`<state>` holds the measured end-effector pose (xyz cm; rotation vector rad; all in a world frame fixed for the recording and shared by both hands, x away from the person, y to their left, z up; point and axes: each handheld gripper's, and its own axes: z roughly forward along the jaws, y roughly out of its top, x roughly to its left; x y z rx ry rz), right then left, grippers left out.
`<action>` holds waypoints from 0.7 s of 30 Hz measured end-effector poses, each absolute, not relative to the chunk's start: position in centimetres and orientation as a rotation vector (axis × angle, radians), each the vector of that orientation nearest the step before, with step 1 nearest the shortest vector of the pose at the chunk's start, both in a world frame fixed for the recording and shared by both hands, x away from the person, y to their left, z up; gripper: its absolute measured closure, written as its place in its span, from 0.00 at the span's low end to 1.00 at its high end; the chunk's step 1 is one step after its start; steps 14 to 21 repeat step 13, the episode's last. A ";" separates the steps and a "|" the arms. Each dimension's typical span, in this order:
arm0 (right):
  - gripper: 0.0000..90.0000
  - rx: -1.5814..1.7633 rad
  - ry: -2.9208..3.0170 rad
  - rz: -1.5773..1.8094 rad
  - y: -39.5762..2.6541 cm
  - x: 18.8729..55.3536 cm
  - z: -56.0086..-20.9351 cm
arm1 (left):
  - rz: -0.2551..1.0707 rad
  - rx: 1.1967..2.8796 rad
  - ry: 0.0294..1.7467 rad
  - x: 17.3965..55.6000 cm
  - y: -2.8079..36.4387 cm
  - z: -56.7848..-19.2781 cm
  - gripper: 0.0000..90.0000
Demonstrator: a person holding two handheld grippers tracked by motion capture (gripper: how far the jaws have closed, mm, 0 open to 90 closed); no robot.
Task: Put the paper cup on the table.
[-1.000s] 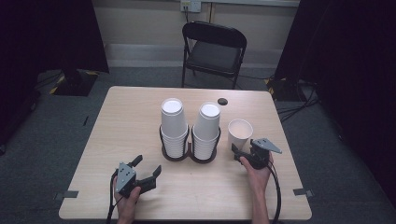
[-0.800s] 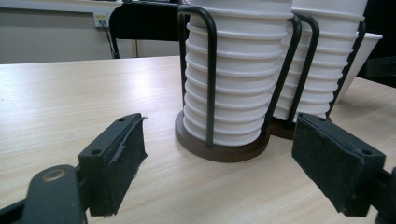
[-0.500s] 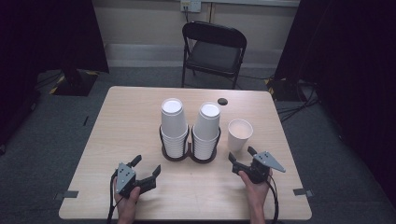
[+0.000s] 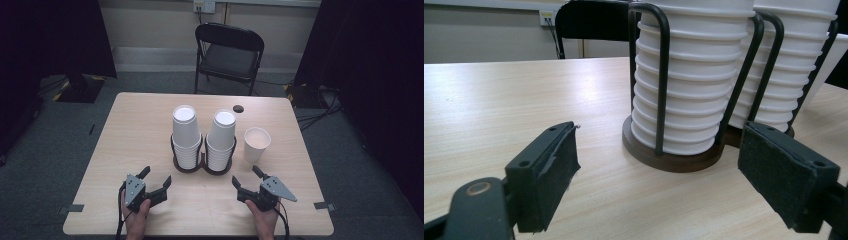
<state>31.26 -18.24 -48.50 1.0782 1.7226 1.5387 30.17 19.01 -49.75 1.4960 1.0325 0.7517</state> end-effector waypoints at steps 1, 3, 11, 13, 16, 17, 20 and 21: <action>0.16 1.071 1.726 1.537 -18.0 31.1 -48.6 | 0.755 1.501 1.029 30.1 19.1 -49.7 0.18; 0.16 1.061 1.727 1.535 -17.5 30.8 -48.8 | 0.760 1.504 1.032 30.1 19.0 -49.7 0.18; 0.15 1.034 1.729 1.525 -16.7 30.8 -49.7 | 0.763 1.477 1.043 30.0 19.1 -49.8 0.18; 0.15 1.043 1.722 1.533 -16.9 30.8 -49.7 | 0.762 1.470 1.041 30.0 19.1 -49.8 0.18; 0.15 1.043 1.722 1.533 -16.9 30.8 -49.7 | 0.762 1.470 1.041 30.0 19.1 -49.8 0.18; 0.15 1.043 1.722 1.533 -16.9 30.8 -49.7 | 0.762 1.470 1.041 30.0 19.1 -49.8 0.18; 0.15 1.043 1.722 1.533 -16.9 30.8 -49.7 | 0.762 1.470 1.041 30.0 19.1 -49.8 0.18; 0.15 1.043 1.722 1.533 -16.9 30.8 -49.7 | 0.762 1.470 1.041 30.0 19.1 -49.8 0.18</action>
